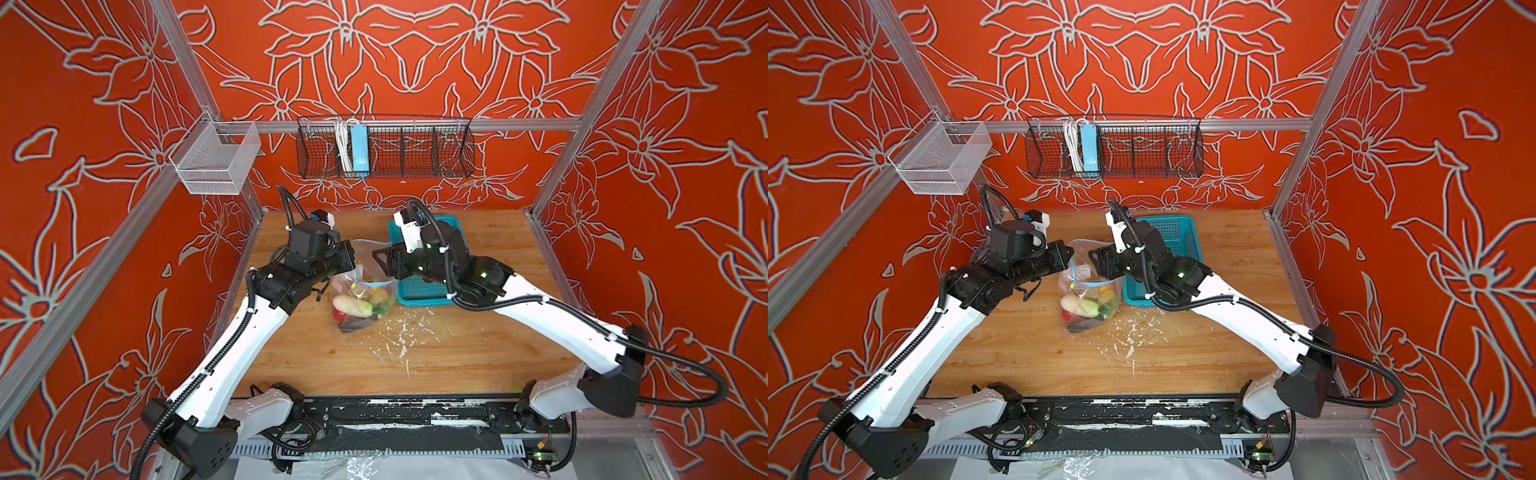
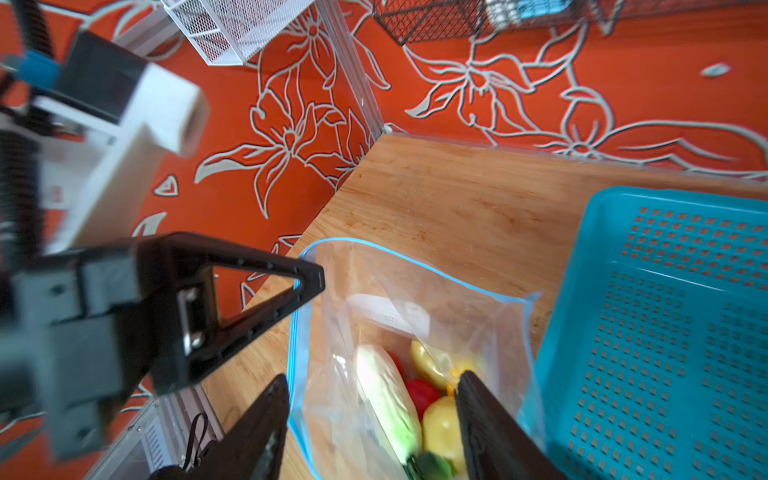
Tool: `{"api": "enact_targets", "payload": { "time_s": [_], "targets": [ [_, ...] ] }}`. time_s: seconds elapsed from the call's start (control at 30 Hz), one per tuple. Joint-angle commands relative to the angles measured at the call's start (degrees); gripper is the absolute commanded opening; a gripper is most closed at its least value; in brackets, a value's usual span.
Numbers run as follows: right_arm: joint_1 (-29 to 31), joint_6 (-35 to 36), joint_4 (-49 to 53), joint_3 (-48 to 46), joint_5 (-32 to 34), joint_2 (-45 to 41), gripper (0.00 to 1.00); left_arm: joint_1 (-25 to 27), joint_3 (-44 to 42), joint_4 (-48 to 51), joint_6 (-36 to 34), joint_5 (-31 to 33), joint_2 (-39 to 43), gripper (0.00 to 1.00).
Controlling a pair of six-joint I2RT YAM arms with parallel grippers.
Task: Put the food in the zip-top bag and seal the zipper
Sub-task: 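Open the right gripper to release the white radish and lift out, then grasp the bag's zipper edge near the yellow slider with the right gripper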
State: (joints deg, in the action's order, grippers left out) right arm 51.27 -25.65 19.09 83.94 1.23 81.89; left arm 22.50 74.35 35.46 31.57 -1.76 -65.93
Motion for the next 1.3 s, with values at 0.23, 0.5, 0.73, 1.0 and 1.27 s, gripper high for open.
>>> {"api": "enact_targets", "payload": {
  "time_s": [0.23,0.5,0.73,1.0,1.27],
  "targets": [
    [-1.62,13.45,8.73,-9.47,-5.21,-8.32,0.68,4.51,4.43,0.16,-0.72,-1.04,-5.89,0.0],
    [-1.59,24.42,12.06,-7.76,-13.54,-7.27,0.68,6.4,6.98,0.87,-1.34,-2.03,-9.5,0.0],
    [-1.61,31.64,10.63,-5.95,-14.39,-3.49,0.66,8.15,9.63,1.89,-1.66,-2.49,-13.14,0.0],
    [-1.67,36.17,9.65,-4.29,-15.23,0.0,0.62,8.97,12.04,3.33,-2.49,-2.71,-15.06,0.0],
    [-1.61,36.55,9.23,-4.05,-15.04,2.4,0.55,9.01,13.19,4.35,-2.74,-3.66,-15.98,0.0]
  ]
}}
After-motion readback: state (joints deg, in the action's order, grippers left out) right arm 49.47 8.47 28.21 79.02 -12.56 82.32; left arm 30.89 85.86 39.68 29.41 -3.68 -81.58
